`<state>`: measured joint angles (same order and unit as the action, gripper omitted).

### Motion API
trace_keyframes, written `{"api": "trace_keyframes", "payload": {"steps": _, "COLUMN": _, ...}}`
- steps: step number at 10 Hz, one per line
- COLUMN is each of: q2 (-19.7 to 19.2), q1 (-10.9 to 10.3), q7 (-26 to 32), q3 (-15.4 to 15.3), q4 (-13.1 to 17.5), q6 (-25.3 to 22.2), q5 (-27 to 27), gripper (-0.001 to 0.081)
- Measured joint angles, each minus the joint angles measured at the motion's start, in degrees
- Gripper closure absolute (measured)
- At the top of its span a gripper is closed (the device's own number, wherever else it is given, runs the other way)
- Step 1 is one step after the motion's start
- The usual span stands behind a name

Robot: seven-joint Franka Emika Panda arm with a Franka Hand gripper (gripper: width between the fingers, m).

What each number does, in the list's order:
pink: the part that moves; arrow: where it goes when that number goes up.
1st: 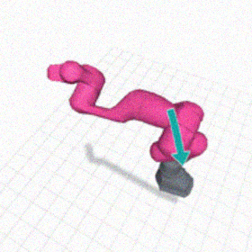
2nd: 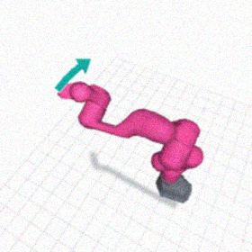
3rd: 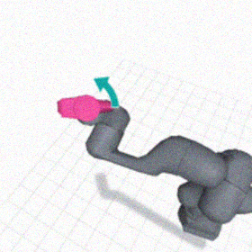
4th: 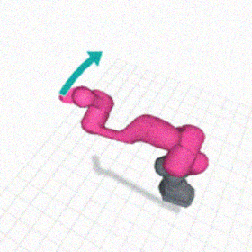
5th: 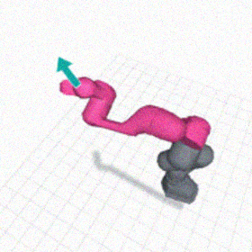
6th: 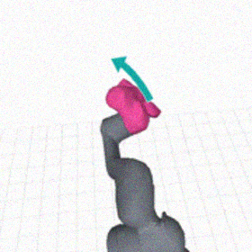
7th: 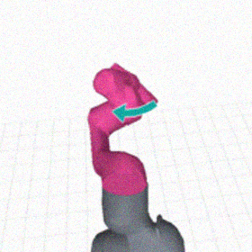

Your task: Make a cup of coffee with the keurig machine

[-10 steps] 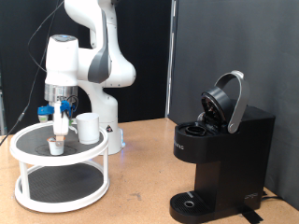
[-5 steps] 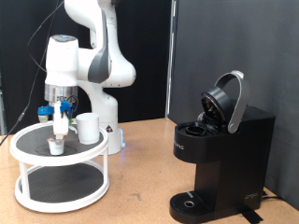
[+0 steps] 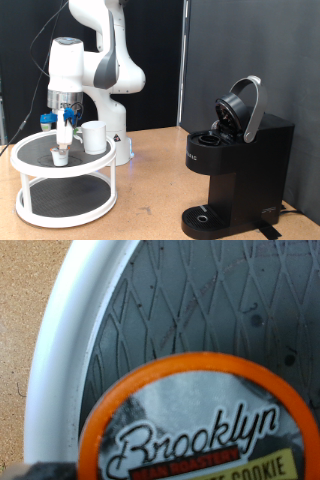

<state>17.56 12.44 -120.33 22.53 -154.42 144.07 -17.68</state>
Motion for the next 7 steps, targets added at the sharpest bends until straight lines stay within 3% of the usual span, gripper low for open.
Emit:
{"api": "trace_keyframes", "payload": {"steps": 3, "q2": 0.0, "q1": 0.0, "q7": -0.1, "q3": 0.0, "q4": 0.0, "q6": 0.1, "q5": 0.0, "gripper": 0.0405}}
{"api": "trace_keyframes", "payload": {"steps": 6, "q2": 0.0, "q1": 0.0, "q7": -0.1, "q3": 0.1, "q4": -0.5, "q6": 3.0, "q5": 0.3, "gripper": 0.0398}}
{"api": "trace_keyframes", "payload": {"steps": 7, "q2": 0.0, "q1": 0.0, "q7": -0.1, "q3": 0.1, "q4": -0.5, "q6": 3.0, "q5": 0.4, "gripper": 0.0182}}
